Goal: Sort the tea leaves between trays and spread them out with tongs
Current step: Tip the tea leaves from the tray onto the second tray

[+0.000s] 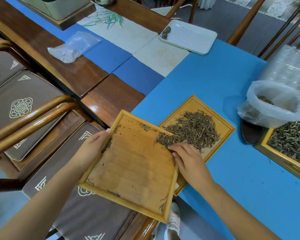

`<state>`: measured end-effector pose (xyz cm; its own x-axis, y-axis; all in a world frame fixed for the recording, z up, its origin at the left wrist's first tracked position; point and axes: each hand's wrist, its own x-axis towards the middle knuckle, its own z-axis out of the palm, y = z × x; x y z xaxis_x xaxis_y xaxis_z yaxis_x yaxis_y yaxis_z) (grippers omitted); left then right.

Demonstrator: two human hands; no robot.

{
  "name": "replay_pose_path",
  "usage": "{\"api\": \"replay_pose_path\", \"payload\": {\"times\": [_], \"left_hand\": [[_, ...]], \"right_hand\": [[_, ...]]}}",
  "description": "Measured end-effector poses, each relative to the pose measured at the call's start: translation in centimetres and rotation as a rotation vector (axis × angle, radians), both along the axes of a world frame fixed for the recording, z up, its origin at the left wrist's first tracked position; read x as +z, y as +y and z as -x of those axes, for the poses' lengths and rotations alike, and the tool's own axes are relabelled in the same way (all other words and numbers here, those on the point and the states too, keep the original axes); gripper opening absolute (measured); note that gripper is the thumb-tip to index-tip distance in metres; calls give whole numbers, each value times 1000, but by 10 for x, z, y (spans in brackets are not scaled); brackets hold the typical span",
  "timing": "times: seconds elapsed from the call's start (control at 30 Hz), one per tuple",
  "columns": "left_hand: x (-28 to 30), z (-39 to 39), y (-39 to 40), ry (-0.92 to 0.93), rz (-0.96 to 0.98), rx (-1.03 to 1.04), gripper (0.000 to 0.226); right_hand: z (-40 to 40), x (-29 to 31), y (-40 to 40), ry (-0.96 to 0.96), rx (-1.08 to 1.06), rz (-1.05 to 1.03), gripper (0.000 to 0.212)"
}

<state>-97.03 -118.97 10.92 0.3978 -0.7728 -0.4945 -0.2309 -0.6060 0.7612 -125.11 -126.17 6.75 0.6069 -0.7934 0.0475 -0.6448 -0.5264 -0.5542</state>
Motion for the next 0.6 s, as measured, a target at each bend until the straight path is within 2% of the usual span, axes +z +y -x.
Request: {"api": "replay_pose_path", "payload": {"times": [0.33,0.43,0.6], "left_hand": [[4,-8,10,22,-17,-9,30],[1,-15,14,41,-32,-19,37],[4,-11,13,44,-17,-38,36]], "right_hand": [[7,-3,-14,46,-118,-74,23],[3,3,-14,26,-141,-71,24],[-14,15,2,-54,-45,-35,25]]}}
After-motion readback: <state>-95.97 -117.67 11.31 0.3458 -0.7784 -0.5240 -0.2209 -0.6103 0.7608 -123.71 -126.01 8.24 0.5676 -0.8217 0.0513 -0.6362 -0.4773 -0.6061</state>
